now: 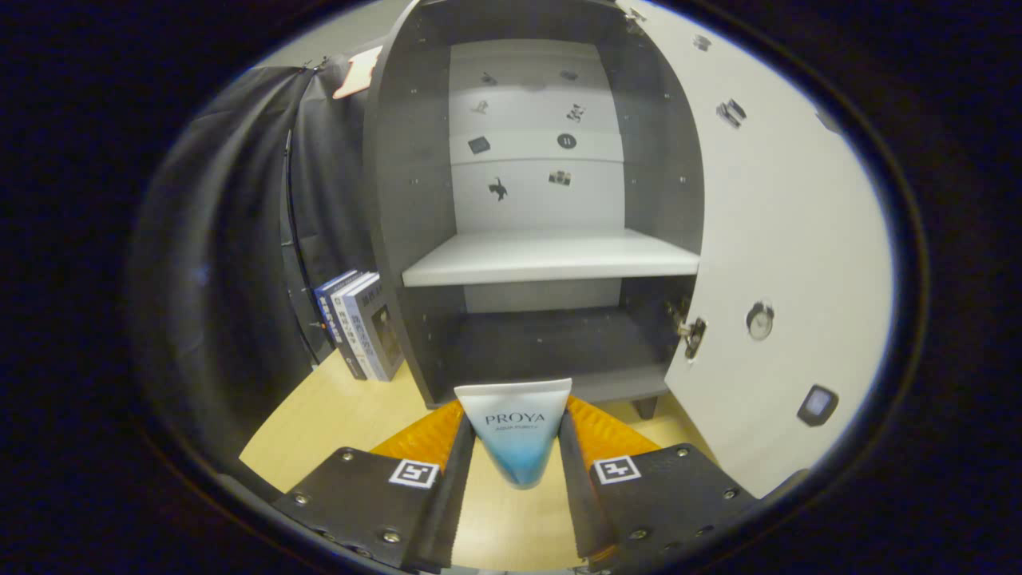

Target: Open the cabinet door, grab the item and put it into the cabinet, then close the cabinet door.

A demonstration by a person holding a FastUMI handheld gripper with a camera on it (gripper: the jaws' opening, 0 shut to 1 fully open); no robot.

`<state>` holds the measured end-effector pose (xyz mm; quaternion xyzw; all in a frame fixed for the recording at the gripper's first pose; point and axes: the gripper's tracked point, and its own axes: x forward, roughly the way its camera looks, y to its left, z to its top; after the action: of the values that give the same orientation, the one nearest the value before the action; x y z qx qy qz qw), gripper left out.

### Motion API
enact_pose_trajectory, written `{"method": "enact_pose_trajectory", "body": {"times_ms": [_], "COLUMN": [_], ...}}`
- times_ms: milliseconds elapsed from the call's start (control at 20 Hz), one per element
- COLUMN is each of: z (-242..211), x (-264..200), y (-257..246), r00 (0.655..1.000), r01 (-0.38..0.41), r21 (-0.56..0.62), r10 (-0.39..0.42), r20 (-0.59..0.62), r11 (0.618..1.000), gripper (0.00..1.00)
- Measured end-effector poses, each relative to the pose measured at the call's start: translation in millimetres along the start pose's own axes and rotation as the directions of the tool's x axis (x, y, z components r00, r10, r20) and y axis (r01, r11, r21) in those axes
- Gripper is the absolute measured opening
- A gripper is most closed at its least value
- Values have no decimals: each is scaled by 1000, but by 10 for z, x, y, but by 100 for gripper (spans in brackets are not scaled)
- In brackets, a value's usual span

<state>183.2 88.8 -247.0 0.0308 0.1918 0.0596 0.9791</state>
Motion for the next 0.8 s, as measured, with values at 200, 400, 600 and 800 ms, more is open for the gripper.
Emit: {"method": "enact_pose_trajectory", "body": {"times_ms": [200, 400, 600, 800], "z": [716, 1394, 1909, 2127], "x": [137, 428, 855, 1299], "y": [31, -4, -50, -143], "r00": [993, 972, 949, 943], "r01": [-14, -8, -9, 8], "r21": [-10, -28, 2, 14], "r10": [15, 14, 8, -12], "r20": [115, 234, 316, 334], "r11": [1000, 1000, 1000, 1000], "gripper": [56, 56, 56, 56]}}
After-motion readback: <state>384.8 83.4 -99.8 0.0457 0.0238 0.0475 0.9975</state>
